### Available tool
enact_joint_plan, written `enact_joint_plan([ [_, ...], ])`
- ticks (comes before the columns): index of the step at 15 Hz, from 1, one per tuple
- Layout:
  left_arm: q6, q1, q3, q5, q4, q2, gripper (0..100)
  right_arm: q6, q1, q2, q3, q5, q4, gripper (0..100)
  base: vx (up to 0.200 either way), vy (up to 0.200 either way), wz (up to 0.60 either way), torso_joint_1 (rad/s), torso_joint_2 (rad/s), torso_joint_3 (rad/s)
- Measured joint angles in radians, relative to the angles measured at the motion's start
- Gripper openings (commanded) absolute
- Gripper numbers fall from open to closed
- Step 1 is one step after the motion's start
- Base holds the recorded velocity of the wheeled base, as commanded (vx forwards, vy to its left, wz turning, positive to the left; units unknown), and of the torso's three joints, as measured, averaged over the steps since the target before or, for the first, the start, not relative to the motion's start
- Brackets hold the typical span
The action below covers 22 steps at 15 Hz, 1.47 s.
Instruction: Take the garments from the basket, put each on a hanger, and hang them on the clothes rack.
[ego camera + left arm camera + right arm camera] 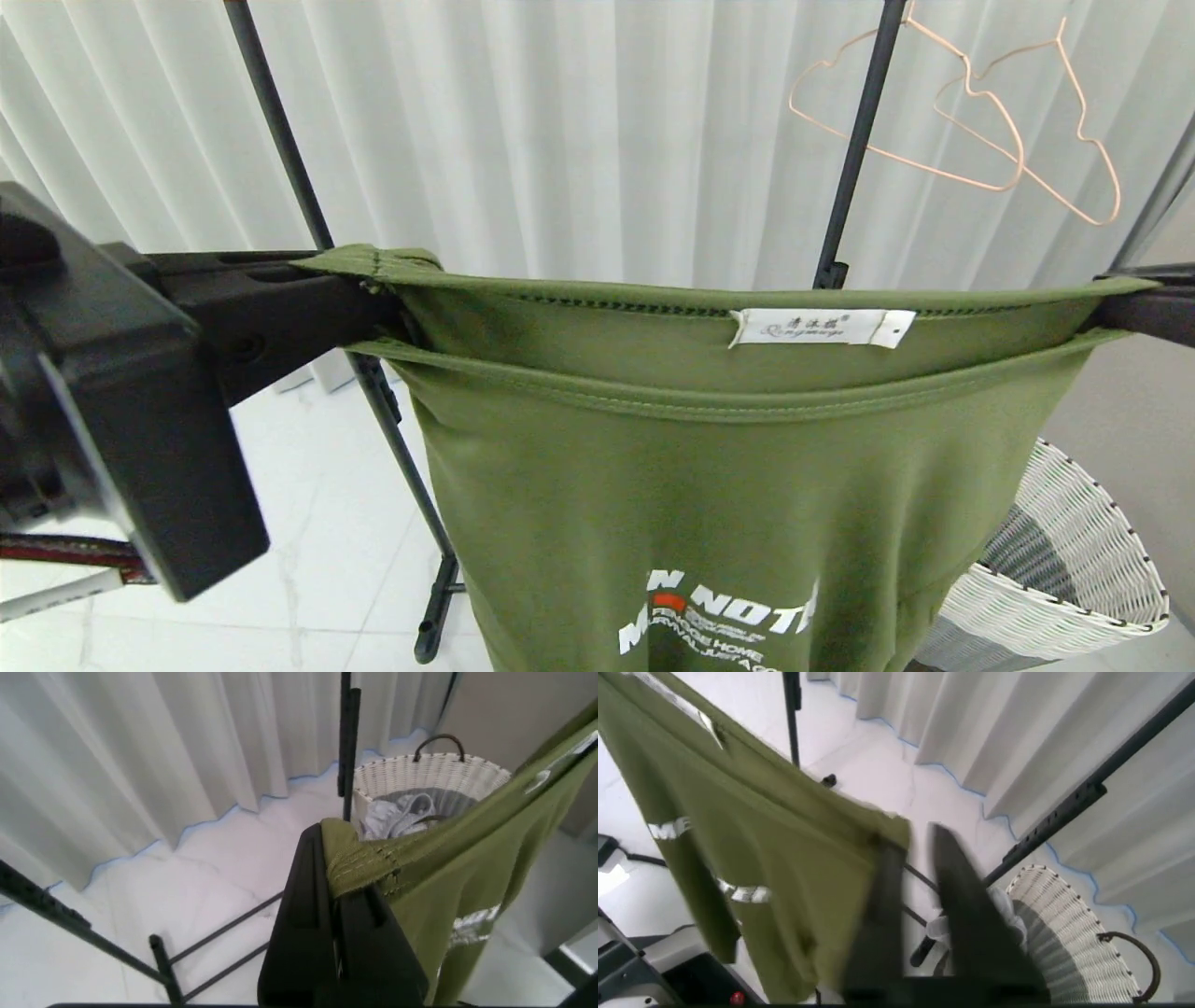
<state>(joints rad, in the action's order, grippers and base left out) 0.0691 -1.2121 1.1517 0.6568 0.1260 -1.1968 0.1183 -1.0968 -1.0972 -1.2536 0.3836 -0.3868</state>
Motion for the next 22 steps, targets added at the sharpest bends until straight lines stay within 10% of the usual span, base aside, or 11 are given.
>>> enact_joint_plan([
  [8, 0.038, 0.1, -0.014, 0.105, 0.0, 0.004, 0, 0.001, 0.032, 0.083, 0.032, 0.037, -0.058, 100, 0.0, 0.0, 0.0, 0.0, 0.0, 0.0],
  [16, 0.204, 0.598, -0.094, -0.125, 0.002, 0.069, 0, 0.087, 0.637, 0.209, 0.18, 0.091, -0.345, 100, 0.0, 0.0, 0.0, 0.0, 0.0, 0.0],
  [22, 0.215, 0.722, -0.148, -0.212, 0.003, 0.118, 0, 0.111, 0.716, 0.269, 0.303, 0.076, -0.181, 100, 0.0, 0.0, 0.0, 0.034, -0.1, -0.063],
])
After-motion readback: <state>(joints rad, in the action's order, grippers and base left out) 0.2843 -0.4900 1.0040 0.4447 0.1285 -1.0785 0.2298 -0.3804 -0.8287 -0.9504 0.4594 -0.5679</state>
